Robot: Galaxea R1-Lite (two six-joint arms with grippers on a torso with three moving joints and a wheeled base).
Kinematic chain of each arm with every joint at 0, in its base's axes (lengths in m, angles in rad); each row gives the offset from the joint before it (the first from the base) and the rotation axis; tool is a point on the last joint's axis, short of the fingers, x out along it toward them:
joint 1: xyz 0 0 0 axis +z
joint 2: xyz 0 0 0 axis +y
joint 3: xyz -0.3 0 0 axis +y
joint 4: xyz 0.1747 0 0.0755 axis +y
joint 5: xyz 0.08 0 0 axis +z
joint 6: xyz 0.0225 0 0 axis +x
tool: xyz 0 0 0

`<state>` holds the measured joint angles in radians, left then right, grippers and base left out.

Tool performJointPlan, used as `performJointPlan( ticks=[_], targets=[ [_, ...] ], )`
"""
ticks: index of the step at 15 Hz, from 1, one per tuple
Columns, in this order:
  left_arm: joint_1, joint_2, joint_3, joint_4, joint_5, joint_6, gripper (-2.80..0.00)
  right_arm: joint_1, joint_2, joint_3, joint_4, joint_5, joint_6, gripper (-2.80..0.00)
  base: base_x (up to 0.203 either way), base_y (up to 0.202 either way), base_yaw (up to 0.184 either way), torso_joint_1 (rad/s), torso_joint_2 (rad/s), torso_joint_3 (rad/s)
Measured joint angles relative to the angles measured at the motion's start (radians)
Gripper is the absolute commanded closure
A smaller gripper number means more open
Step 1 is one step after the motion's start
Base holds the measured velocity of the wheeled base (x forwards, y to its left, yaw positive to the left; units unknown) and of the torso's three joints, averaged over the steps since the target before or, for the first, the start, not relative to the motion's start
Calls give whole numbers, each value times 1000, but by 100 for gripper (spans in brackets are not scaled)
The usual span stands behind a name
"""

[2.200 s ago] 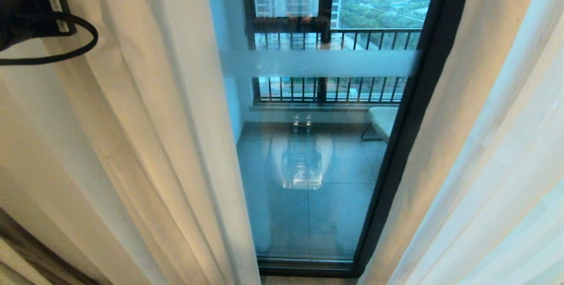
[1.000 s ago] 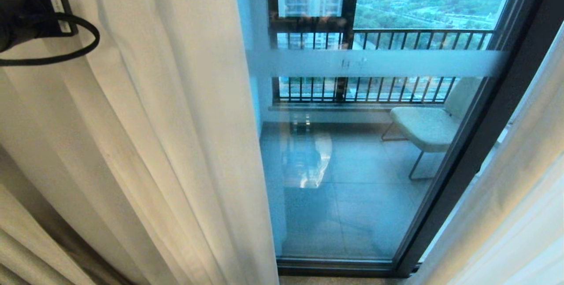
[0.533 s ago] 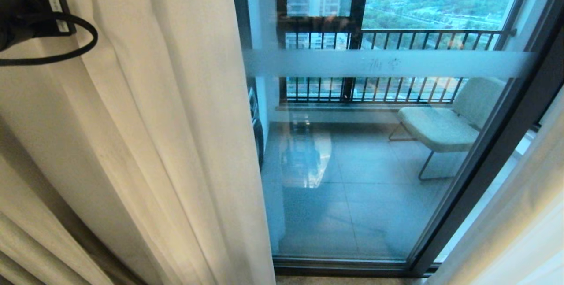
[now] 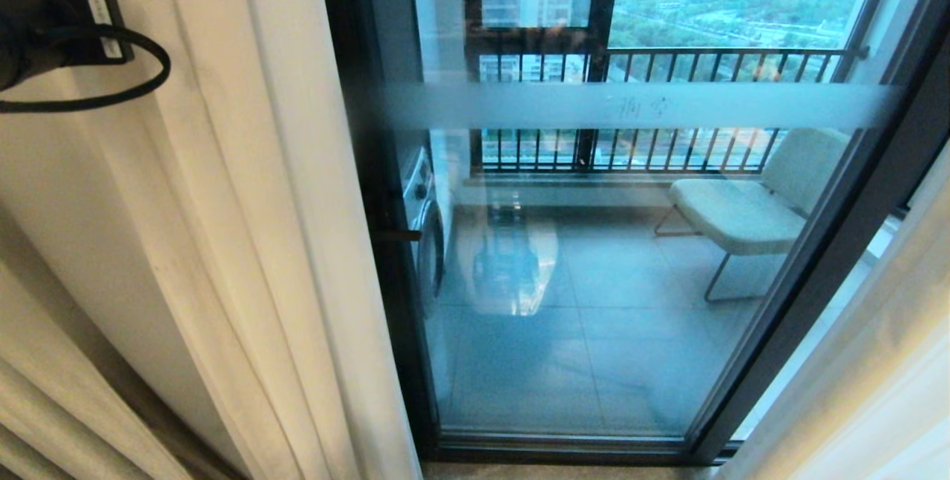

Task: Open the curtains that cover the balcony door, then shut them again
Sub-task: Pull the inner curtains open on both sides

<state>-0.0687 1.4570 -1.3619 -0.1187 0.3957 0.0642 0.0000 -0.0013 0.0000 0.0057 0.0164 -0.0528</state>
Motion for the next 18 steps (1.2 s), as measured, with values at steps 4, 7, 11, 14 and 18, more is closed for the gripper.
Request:
performJointPlan(
  ticks=[4,7,11,14,18],
  targets=[
    [1,-2,-1,-2,2,4,0,0,0,0,0,0,0,0,0,0,0,0,0,0],
    [24,-2,-2,-3,4,3,0,0,0,0,0,0,0,0,0,0,0,0,0,0],
    [124,-1,-8,-7,0,-4,0,0,0,0,0,0,0,0,0,0,0,0,0,0],
    [245,1,-10,-8,-46,-17,0,0,0,0,0,0,0,0,0,0,0,0,0,0],
    [482,21,-20,-8,-201,-38,0,0,0,0,0,0,0,0,0,0,0,0,0,0]
  ],
)
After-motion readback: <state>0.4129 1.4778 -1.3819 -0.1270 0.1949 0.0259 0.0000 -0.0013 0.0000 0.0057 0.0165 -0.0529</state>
